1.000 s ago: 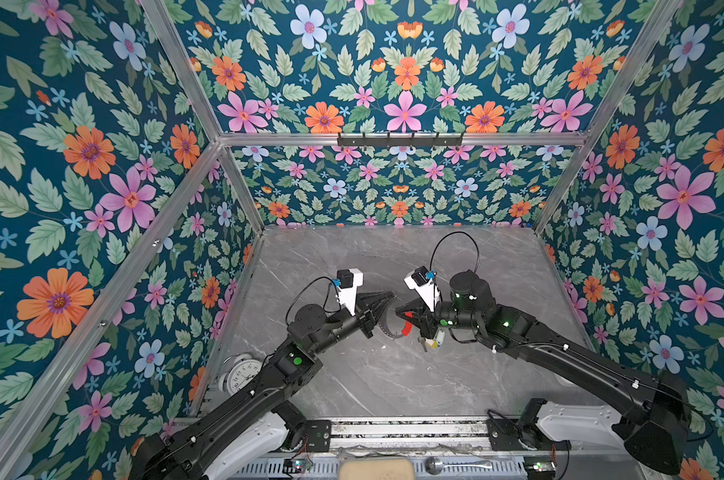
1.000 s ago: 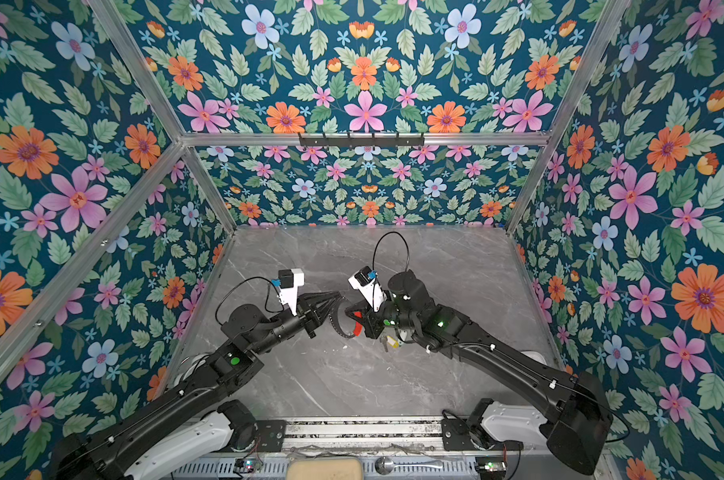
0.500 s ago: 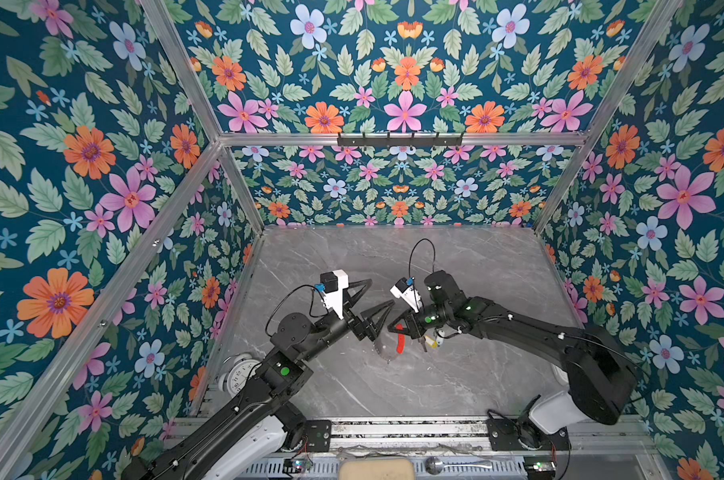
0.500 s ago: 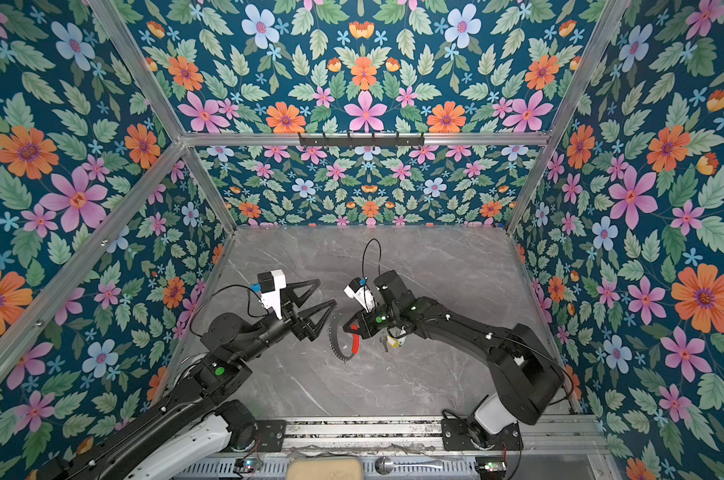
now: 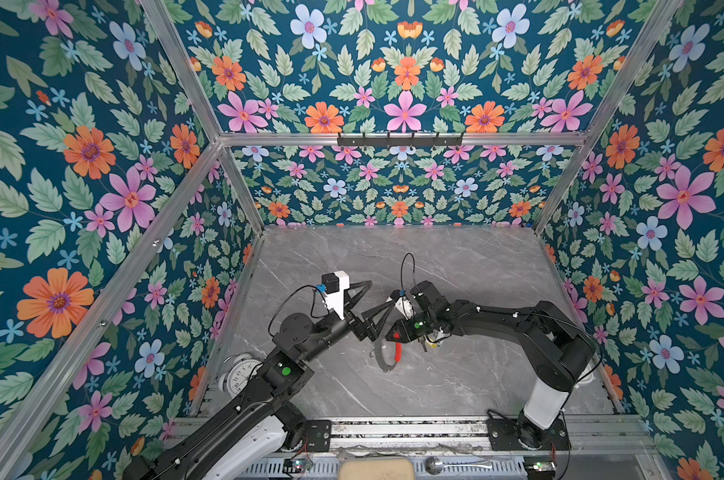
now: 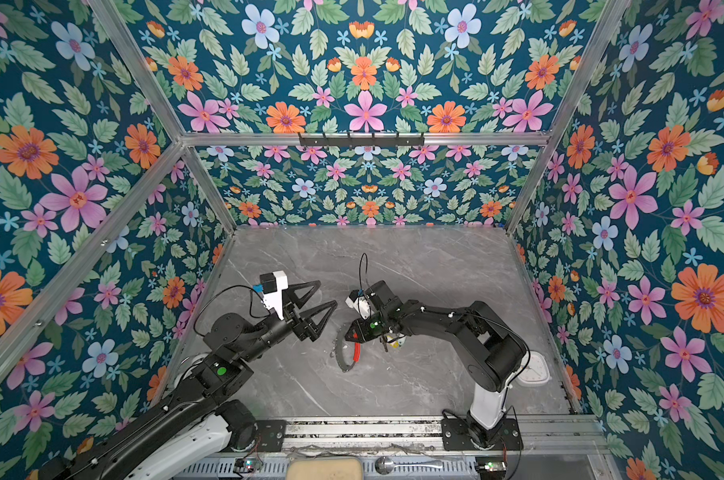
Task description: Remove the keys from the keyring
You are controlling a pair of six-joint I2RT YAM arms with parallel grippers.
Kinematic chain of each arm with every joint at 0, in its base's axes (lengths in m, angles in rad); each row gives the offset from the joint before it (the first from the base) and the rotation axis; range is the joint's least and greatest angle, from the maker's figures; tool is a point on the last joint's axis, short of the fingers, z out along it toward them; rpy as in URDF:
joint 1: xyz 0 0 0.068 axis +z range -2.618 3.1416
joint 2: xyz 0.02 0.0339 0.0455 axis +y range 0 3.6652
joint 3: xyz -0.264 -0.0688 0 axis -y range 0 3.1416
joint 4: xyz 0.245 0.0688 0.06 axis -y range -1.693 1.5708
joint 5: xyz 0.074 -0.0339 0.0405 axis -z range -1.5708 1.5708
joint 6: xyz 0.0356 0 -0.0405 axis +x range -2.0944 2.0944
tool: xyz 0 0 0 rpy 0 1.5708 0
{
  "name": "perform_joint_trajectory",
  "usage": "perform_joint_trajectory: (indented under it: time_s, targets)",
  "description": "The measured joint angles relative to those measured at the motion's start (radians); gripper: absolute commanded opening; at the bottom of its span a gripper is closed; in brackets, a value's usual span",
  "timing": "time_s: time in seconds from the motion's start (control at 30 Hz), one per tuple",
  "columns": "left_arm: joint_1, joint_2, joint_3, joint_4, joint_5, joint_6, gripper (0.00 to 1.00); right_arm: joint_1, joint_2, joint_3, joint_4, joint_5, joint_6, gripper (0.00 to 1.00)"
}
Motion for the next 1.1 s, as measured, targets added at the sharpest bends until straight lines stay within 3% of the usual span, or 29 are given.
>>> perform_joint_trajectory:
  time_s: [0.13, 0.27, 0.47, 0.6, 0.8, 1.1]
  targets:
    - [0.000, 0.000, -0.006, -0.002, 0.004, 0.000, 1.00, 0.000, -0.014, 0.000, -0.018, 0.097, 0.000, 0.56]
    - [0.000, 0.000, -0.009, -0.002, 0.004, -0.007, 1.00, 0.007, -0.053, 0.000, -0.038, 0.202, -0.006, 0.76]
    - [0.000, 0.000, -0.002, -0.013, -0.018, 0.003, 1.00, 0.013, -0.240, -0.058, -0.042, 0.379, -0.015, 0.82]
    - [0.000, 0.001, 0.014, -0.046, -0.091, 0.042, 1.00, 0.013, -0.386, -0.104, -0.039, 0.497, -0.018, 0.88]
    - [0.021, 0.015, 0.016, -0.104, -0.364, 0.154, 1.00, 0.009, -0.515, -0.102, -0.096, 0.667, -0.029, 0.97]
    - [0.245, 0.151, -0.071, -0.039, -0.857, 0.329, 1.00, -0.013, -0.635, -0.133, -0.151, 0.888, -0.033, 0.99]
